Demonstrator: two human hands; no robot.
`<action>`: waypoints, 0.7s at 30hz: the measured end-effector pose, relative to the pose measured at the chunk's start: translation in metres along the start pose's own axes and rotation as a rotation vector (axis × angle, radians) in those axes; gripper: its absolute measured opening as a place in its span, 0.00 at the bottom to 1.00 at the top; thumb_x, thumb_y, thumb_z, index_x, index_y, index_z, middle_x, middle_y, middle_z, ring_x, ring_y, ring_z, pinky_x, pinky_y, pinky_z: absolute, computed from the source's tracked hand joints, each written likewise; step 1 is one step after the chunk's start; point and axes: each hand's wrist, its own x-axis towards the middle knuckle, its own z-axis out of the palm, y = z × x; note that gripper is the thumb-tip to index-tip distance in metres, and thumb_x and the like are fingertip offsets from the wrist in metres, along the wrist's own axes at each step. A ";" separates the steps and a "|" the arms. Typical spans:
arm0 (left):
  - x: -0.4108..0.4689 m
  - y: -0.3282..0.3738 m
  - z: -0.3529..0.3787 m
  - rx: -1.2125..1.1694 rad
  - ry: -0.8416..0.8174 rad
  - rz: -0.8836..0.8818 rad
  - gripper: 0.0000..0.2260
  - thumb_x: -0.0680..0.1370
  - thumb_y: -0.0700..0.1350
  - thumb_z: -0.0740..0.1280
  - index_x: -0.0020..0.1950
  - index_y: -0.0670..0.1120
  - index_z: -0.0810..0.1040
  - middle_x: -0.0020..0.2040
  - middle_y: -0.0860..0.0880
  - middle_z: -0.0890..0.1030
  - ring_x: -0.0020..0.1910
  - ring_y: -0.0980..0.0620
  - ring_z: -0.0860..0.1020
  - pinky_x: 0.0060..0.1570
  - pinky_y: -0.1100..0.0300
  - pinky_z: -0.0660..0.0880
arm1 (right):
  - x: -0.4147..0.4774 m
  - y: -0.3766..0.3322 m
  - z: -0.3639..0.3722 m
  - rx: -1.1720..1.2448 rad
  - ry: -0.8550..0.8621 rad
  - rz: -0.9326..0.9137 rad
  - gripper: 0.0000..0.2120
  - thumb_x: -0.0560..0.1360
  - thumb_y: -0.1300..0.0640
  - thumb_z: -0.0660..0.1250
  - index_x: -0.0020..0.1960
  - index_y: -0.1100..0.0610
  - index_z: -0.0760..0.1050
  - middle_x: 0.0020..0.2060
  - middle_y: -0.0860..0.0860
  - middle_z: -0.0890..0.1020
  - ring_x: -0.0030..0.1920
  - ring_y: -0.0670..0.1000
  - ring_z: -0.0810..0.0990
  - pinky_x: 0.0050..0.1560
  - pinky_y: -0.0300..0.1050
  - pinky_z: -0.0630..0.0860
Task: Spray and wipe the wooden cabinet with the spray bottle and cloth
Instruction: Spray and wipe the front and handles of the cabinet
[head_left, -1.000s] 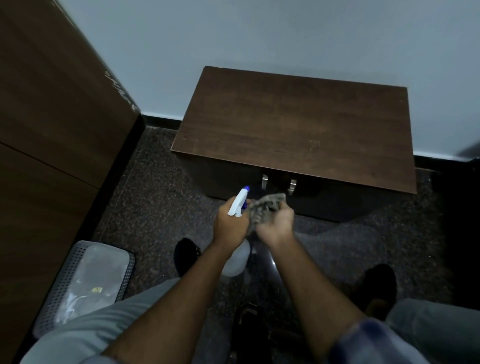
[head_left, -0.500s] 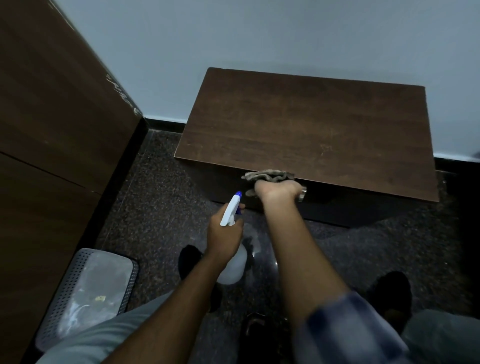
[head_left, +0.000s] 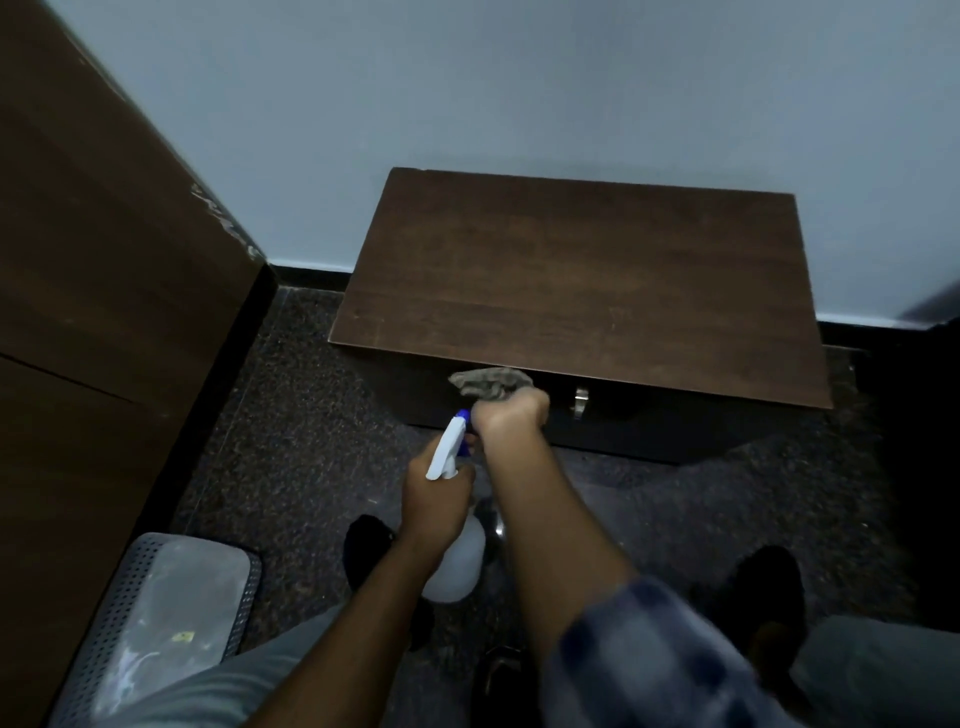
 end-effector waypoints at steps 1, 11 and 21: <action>0.000 0.001 0.002 -0.018 -0.005 -0.014 0.05 0.74 0.31 0.68 0.43 0.40 0.79 0.32 0.36 0.76 0.31 0.44 0.74 0.33 0.48 0.72 | 0.000 -0.002 -0.019 -0.042 -0.062 -0.030 0.21 0.84 0.56 0.46 0.60 0.61 0.76 0.57 0.59 0.79 0.59 0.58 0.77 0.61 0.54 0.73; -0.018 0.022 0.067 0.028 -0.271 -0.007 0.13 0.72 0.33 0.67 0.42 0.51 0.84 0.36 0.43 0.82 0.32 0.48 0.75 0.35 0.54 0.71 | 0.006 -0.108 -0.154 0.178 -0.165 -0.184 0.17 0.85 0.51 0.52 0.45 0.56 0.75 0.40 0.52 0.78 0.34 0.48 0.73 0.37 0.38 0.67; -0.018 0.016 0.073 0.050 -0.201 0.000 0.14 0.67 0.46 0.68 0.42 0.67 0.83 0.31 0.55 0.83 0.33 0.50 0.79 0.35 0.56 0.75 | 0.012 -0.088 -0.074 0.127 -0.037 -0.035 0.28 0.81 0.42 0.52 0.41 0.61 0.82 0.39 0.58 0.83 0.40 0.55 0.83 0.47 0.43 0.78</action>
